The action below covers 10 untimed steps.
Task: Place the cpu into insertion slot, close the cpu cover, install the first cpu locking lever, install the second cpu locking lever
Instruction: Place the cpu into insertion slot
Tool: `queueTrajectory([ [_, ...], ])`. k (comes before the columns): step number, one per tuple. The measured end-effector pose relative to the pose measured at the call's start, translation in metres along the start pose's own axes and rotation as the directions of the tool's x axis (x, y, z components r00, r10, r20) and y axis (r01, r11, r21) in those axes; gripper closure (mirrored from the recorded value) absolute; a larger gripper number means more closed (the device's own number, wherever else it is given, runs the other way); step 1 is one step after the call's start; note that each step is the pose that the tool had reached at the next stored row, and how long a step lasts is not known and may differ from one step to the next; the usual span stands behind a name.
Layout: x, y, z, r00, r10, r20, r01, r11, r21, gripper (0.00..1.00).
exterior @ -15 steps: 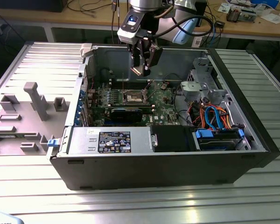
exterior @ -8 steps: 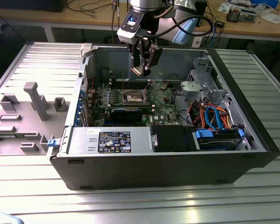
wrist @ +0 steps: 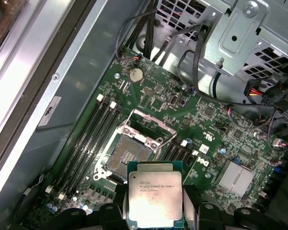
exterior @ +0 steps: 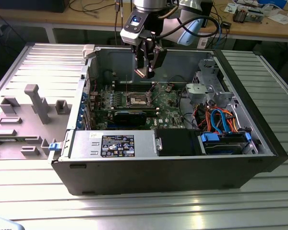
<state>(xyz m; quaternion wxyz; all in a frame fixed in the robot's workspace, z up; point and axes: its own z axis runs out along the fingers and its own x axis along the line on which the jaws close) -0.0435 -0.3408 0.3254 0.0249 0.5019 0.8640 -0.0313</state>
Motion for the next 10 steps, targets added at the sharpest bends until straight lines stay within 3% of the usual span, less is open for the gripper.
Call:
queueTrajectory([
  [10, 0.0, 0.0, 0.0, 0.9999, 0.011, 0.0003, -0.011, 0.9999, 0.0012, 0.45],
])
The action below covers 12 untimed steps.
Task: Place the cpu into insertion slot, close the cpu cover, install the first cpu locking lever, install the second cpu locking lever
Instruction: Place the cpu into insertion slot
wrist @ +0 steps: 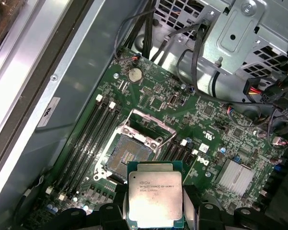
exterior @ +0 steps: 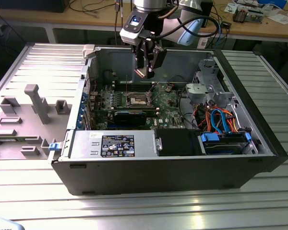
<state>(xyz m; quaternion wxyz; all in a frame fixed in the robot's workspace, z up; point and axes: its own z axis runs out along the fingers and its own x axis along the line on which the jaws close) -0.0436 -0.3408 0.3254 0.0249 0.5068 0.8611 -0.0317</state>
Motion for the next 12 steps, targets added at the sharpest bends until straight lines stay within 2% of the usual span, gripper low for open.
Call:
queueTrajectory([
  [12, 0.0, 0.0, 0.0, 0.9999, 0.012, -0.0002, -0.012, 0.9999, 0.001, 0.45],
])
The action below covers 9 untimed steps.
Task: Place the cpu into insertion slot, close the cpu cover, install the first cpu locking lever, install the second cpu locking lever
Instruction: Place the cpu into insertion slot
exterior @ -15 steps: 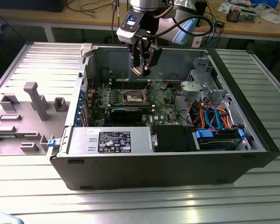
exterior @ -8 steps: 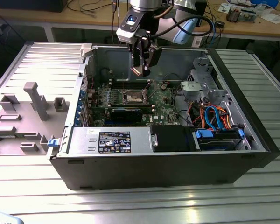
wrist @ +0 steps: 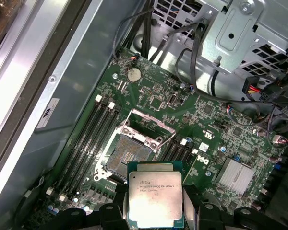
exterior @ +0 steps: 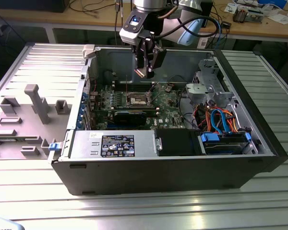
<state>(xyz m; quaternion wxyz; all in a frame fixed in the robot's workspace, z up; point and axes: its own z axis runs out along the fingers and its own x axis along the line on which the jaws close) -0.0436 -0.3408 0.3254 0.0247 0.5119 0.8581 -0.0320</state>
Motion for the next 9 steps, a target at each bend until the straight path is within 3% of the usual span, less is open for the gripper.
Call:
queueTrajectory([
  [9, 0.0, 0.0, 0.0, 1.0, 0.01, 0.0001, -0.01, 1.0, 0.0009, 0.45],
])
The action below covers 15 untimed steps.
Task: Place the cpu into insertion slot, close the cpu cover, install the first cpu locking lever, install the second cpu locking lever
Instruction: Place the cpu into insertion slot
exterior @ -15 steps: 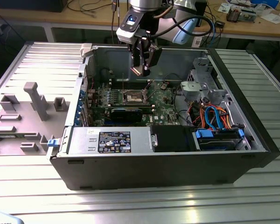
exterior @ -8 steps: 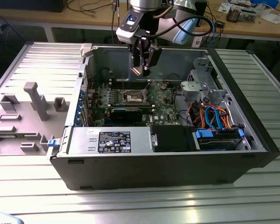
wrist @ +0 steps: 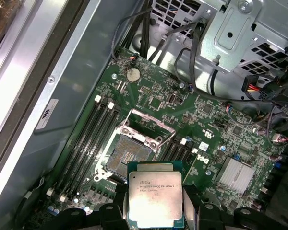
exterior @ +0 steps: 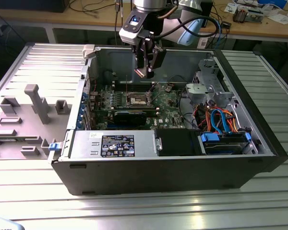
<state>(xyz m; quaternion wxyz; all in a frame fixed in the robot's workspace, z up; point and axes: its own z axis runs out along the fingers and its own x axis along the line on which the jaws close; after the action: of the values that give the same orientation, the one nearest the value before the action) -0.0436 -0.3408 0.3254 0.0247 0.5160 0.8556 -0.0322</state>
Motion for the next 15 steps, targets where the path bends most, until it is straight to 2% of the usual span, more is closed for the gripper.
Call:
queueTrajectory([
  [15, 0.0, 0.0, 0.0, 0.9998, 0.022, 0.001, -0.022, 0.9997, 0.0026, 0.45],
])
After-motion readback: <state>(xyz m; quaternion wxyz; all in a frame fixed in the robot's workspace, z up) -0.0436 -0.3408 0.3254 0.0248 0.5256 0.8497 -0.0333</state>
